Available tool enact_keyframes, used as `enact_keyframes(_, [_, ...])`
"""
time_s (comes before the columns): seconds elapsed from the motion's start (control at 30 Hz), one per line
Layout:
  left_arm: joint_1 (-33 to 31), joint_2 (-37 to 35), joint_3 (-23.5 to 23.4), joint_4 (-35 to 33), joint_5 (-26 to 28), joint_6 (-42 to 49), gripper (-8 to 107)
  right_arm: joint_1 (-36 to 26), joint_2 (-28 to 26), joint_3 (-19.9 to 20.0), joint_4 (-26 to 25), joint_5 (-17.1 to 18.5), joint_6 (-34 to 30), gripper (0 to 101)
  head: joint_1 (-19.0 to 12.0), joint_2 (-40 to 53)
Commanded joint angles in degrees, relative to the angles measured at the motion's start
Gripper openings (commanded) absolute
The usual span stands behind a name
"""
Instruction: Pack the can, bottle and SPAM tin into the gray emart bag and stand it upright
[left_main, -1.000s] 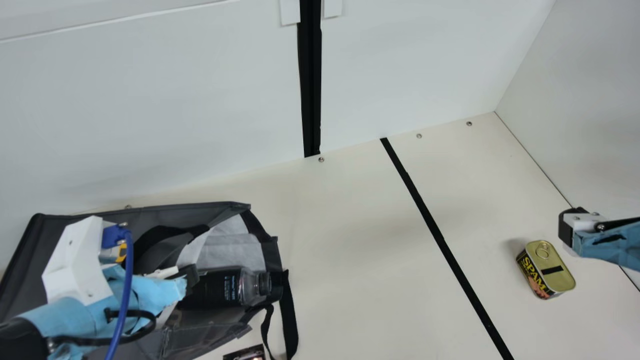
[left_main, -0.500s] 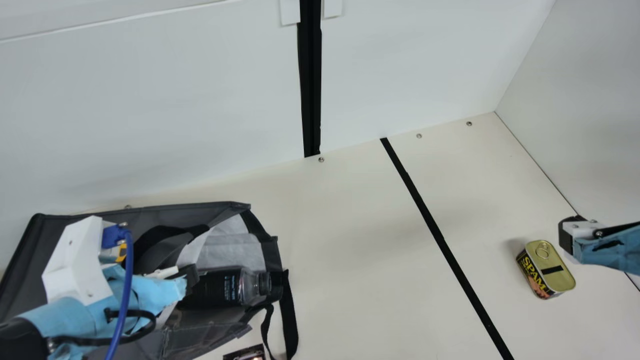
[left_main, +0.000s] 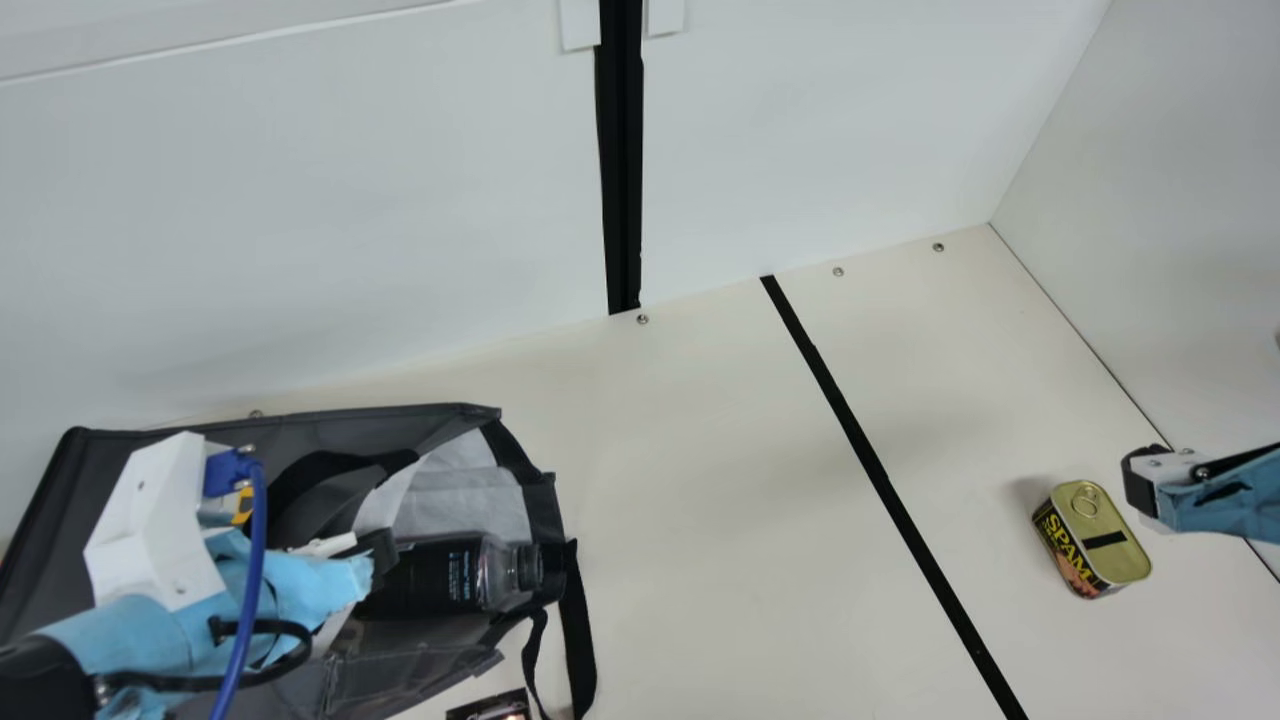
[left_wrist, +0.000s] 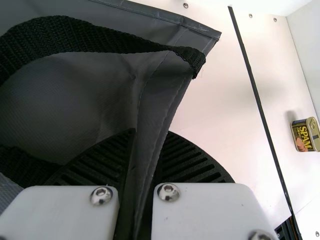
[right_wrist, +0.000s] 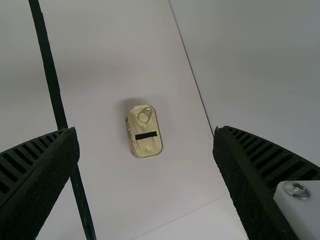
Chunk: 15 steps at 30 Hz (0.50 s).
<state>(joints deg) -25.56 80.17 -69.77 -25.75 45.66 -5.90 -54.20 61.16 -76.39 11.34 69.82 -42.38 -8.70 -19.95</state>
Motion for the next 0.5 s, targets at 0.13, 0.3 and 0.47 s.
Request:
enact_keyframes(0.13, [0.0,0.0,0.0,0.0,0.0,0.0,-8,-2.3,2.82,1.0,2.05,0.08,-4.67,95,-1.3,-0.05])
enact_keyframes(0.3, [0.0,0.0,0.0,0.0,0.0,0.0,-8,-4.33,5.23,1.55,3.42,0.08,-8.1,95,-1.3,-0.05])
enact_keyframes(0.47, [0.0,0.0,0.0,0.0,0.0,0.0,-8,-6.3,7.53,1.89,4.5,0.08,-11.05,95,-1.3,-0.05])
